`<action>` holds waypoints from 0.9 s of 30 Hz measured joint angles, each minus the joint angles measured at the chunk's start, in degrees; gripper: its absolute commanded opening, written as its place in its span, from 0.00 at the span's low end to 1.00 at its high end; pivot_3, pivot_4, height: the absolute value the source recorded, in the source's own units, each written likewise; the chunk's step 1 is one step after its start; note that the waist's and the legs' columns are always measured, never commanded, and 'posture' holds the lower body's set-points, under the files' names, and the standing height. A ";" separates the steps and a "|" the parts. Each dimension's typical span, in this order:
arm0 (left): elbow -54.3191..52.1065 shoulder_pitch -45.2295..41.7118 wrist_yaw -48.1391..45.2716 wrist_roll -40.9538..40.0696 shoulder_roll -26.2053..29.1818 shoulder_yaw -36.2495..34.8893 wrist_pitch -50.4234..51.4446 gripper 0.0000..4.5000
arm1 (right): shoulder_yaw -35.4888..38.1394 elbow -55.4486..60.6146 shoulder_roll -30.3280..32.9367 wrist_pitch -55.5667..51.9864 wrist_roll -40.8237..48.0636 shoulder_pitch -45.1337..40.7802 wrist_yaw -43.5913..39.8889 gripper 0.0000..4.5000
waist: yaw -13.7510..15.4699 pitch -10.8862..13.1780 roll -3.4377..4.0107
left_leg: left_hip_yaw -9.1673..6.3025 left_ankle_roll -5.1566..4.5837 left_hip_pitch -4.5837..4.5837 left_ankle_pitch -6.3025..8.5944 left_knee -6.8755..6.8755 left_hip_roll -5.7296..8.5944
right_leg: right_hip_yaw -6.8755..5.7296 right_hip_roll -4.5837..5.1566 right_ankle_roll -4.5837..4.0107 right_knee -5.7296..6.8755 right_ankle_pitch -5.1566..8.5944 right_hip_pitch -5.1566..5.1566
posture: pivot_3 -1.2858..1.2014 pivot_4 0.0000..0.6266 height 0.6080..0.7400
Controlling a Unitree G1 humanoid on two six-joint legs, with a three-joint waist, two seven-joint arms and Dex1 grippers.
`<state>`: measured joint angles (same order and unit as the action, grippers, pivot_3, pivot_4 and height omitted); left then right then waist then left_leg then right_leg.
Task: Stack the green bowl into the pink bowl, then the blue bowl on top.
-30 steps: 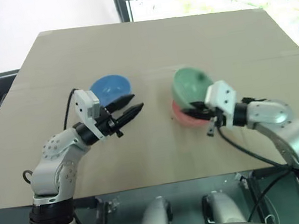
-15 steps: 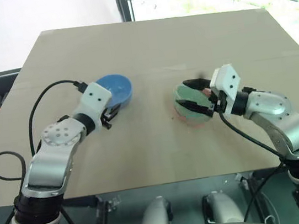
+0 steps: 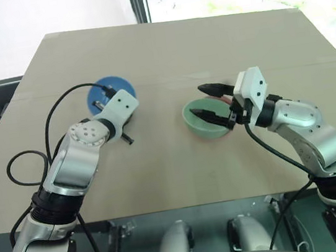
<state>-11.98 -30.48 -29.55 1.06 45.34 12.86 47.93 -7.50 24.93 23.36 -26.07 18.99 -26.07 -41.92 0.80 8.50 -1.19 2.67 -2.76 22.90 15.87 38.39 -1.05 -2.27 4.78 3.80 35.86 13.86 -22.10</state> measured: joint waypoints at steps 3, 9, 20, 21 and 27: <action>0.41 -0.21 -0.36 0.38 -0.38 -0.02 -0.77 0.01 | 0.07 0.00 0.06 0.01 0.06 0.32 0.26 0.63 | 0.02 0.00 0.00 | -0.01 0.00 -0.01 0.00 0.01 -0.01 | 0.00 0.00 0.00 0.00 0.00 0.00 | 0.52 0.24 1.00; -1.84 -1.11 -3.90 -2.54 -2.14 -2.36 -3.59 0.01 | 1.75 0.22 1.10 0.01 0.66 2.12 0.89 0.63 | 0.14 0.01 -0.02 | -0.05 0.00 0.05 0.00 0.01 -0.07 | -0.02 0.02 0.00 0.02 0.00 0.00 | 0.52 0.24 1.00; -7.40 -11.84 -29.88 -18.65 -4.21 -3.18 -22.18 0.01 | 14.28 5.99 6.94 -0.78 2.07 14.24 5.10 0.63 | -0.02 0.02 0.00 | 0.05 -0.02 -0.02 0.01 0.02 0.01 | 0.03 0.03 0.00 -0.02 0.00 0.03 | 0.52 0.24 1.00; -6.40 -12.48 -32.84 -19.76 -4.60 -2.88 -23.74 0.01 | 16.20 7.09 7.65 -0.89 2.35 16.42 5.37 0.63 | -0.06 0.02 0.01 | 0.07 -0.02 -0.05 0.01 0.02 -0.01 | 0.06 0.01 0.00 -0.02 0.00 0.03 | 0.52 0.24 1.00; 10.85 -21.64 -46.88 -18.68 -10.79 3.70 -34.68 0.01 | 28.24 19.56 10.34 -4.14 8.99 32.27 5.63 0.63 | 0.36 0.01 0.01 | 0.01 -0.13 -0.11 0.06 0.27 0.04 | 0.06 -0.01 0.01 -0.04 0.00 0.21 | 0.52 0.24 1.00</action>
<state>-1.13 -52.12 -76.43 -17.62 34.55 16.56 13.25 20.73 44.49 33.70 -30.20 27.97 6.19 -36.29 1.16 8.51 -1.18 2.68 -2.89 22.79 15.94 38.66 -1.02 -2.20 4.77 3.81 35.81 13.87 -21.89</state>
